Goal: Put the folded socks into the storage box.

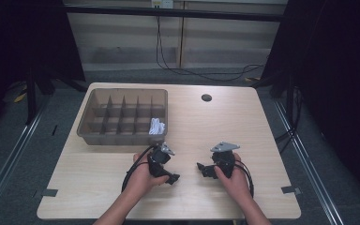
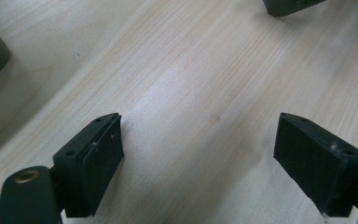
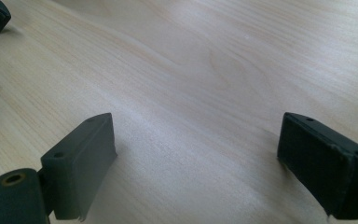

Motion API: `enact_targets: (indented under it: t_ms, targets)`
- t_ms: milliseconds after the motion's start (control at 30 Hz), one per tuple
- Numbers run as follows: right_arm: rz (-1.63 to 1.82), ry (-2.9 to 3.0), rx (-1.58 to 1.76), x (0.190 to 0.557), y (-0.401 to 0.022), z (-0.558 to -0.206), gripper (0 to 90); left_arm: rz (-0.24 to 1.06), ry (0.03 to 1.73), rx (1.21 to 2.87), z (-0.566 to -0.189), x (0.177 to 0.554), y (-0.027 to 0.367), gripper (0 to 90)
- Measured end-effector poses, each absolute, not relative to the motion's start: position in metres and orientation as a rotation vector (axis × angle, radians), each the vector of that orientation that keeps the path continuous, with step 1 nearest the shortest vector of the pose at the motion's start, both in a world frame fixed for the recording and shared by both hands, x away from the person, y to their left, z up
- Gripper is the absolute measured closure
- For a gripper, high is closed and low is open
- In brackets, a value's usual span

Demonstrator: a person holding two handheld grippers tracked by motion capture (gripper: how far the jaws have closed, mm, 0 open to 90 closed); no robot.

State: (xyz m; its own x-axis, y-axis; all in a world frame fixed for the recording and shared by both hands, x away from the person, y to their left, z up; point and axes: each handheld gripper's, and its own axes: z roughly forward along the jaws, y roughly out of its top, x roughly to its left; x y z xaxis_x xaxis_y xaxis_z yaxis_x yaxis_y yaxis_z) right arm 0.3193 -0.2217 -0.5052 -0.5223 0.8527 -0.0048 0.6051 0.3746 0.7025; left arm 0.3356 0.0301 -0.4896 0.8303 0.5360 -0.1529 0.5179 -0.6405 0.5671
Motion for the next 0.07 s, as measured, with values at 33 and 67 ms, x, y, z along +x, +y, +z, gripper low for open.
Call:
enact_targets:
  t_ms: [33,67]
  targets:
    - [0.930,2.273,1.269,0.3193,-0.2217,-0.5053,10.8,0.038,0.764,2.394,-0.4896,0.3361,0.0307,15.3]
    - [0.929,2.273,1.270,0.3193,-0.2217,-0.5052,10.8,0.039,0.758,2.396,-0.4896,0.3365,0.0313,15.4]
